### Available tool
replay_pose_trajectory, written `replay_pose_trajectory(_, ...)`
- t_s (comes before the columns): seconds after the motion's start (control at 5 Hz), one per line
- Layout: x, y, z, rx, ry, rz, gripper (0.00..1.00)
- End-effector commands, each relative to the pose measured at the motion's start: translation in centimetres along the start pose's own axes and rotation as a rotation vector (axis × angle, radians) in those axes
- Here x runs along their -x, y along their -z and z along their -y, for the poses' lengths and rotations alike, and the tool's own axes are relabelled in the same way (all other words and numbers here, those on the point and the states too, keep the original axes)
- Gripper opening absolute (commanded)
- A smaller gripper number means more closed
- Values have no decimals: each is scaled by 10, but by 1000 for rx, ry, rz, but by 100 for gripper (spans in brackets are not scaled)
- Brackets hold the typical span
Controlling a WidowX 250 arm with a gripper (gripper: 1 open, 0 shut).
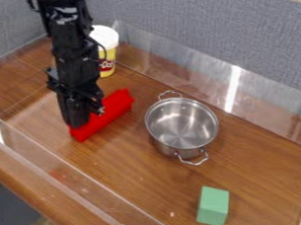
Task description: Put red object to the right side of the table
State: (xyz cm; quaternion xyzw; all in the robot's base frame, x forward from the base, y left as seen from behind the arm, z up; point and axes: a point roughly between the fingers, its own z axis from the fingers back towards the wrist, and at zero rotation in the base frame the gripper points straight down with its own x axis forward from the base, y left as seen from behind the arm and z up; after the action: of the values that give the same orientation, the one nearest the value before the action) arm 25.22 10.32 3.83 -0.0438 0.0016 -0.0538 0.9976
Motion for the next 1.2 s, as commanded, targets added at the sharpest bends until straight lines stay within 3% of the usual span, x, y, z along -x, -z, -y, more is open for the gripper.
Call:
replay_pose_trajectory(0.0, -8, -26, 2, -40, 28, 73, 0)
replay_pose_trajectory(0.6, -9, -45, 12, -45, 66, 105, 0)
replay_pose_trajectory(1.0, -16, -55, 48, -24, 152, 139, 0)
